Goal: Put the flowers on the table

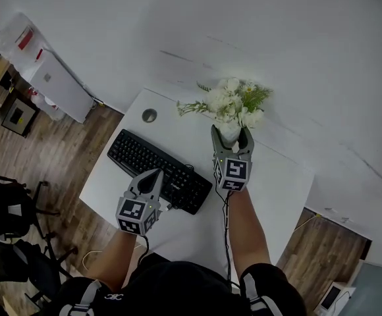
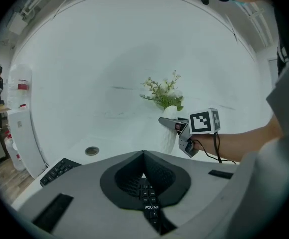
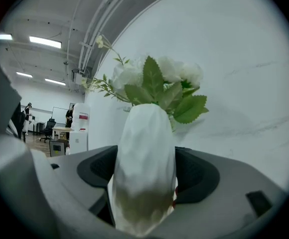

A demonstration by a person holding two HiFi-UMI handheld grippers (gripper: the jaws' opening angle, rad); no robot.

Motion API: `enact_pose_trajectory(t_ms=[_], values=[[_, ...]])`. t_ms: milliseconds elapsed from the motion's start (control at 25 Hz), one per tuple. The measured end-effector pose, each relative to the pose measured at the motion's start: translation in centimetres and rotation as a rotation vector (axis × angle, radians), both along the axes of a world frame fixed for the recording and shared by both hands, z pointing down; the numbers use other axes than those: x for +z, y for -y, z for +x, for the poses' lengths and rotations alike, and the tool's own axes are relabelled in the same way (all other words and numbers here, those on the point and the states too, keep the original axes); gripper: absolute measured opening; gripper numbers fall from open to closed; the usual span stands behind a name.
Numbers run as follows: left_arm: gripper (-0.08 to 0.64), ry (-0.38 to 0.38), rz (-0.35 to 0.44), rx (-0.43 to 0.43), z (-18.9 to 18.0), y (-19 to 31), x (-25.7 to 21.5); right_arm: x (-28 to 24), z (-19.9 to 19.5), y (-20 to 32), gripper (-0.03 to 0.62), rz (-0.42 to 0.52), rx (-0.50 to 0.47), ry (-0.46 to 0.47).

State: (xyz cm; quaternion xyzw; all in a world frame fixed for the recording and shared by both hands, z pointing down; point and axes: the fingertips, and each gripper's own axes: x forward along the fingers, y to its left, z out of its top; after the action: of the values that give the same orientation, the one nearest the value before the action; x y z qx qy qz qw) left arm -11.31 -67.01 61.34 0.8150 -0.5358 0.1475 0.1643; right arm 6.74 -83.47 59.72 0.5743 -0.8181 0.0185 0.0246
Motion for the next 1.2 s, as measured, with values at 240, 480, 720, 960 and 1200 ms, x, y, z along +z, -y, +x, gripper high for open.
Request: enact_pose_trajectory(t_ms=[240,480,720,960,1200], values=[[0.002,0.017,-0.061,0.012,-0.3,1.5,3.1,3.3,-0.7,2.5,0.364,-0.027,-0.019,0.016],[0.002,0.022,-0.091,0.028,-0.3,1.8,4.5,4.7,-1.6,2.9,0.364,-0.017,-0.031,-0.015],[0.002,0.031,-0.088,0.032,0.1,2.4,4.8,5.5,-2.3,2.7,0.378,-0.036,-0.057,-0.001],[0.002,0.02,-0.057,0.026,0.4,1.4,2.6,3.7,-1.3,-0.8,0.456,-0.042,-0.061,0.062],[0.002,-0.008,0.004,0.013,1.8,-1.3,-0.8,-0.2,0.4,-7.9,0.351,-0.03,-0.059,0.07]])
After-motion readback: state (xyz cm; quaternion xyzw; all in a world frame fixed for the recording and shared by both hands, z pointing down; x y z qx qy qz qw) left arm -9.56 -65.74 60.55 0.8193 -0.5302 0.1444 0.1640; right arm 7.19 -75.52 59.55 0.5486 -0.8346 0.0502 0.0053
